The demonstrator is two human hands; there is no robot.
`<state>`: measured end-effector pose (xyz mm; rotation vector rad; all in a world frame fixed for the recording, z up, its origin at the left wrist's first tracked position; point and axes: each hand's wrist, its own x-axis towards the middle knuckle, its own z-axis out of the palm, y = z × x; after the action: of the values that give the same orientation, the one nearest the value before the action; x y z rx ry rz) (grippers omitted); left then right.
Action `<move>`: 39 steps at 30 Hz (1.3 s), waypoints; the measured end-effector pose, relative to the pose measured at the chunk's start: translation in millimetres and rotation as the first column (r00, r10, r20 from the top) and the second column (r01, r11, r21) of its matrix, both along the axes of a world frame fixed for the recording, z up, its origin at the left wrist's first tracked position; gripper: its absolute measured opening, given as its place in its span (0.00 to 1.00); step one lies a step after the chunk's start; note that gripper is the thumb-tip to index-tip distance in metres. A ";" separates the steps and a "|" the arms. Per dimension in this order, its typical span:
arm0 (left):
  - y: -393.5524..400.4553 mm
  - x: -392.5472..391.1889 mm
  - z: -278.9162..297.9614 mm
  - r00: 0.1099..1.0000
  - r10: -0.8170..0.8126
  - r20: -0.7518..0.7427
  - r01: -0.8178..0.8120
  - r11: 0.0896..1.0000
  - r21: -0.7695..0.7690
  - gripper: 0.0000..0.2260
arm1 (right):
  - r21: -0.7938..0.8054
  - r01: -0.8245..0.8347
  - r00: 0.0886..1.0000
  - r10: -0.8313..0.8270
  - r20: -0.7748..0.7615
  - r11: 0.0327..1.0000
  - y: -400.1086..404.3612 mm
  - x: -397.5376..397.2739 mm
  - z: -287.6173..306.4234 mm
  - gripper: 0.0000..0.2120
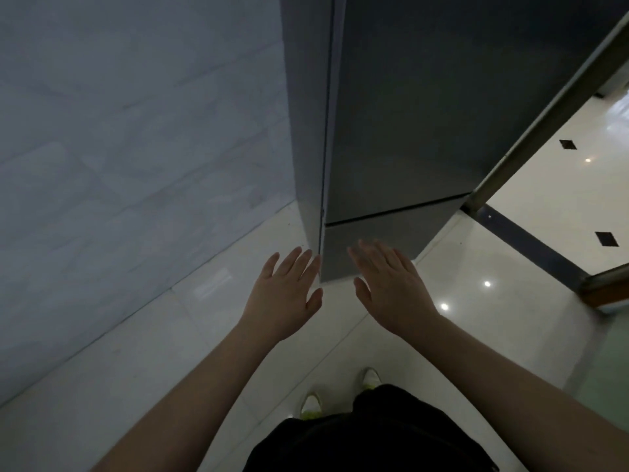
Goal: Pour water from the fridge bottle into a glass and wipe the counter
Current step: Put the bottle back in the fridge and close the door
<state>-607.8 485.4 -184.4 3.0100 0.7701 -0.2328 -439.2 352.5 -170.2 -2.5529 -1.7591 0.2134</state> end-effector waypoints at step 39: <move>80.6 167.5 48.0 0.957 0.286 0.048 -0.290 0.951 0.107 0.27 | -0.206 -0.621 0.125 0.354 0.927 0.757 248.7 189.3 159.3 0.17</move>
<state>-440.3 566.0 -136.4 2.9408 1.2433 -0.1365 -249.8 601.2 -10.8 -1.7172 -2.6409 -1.7945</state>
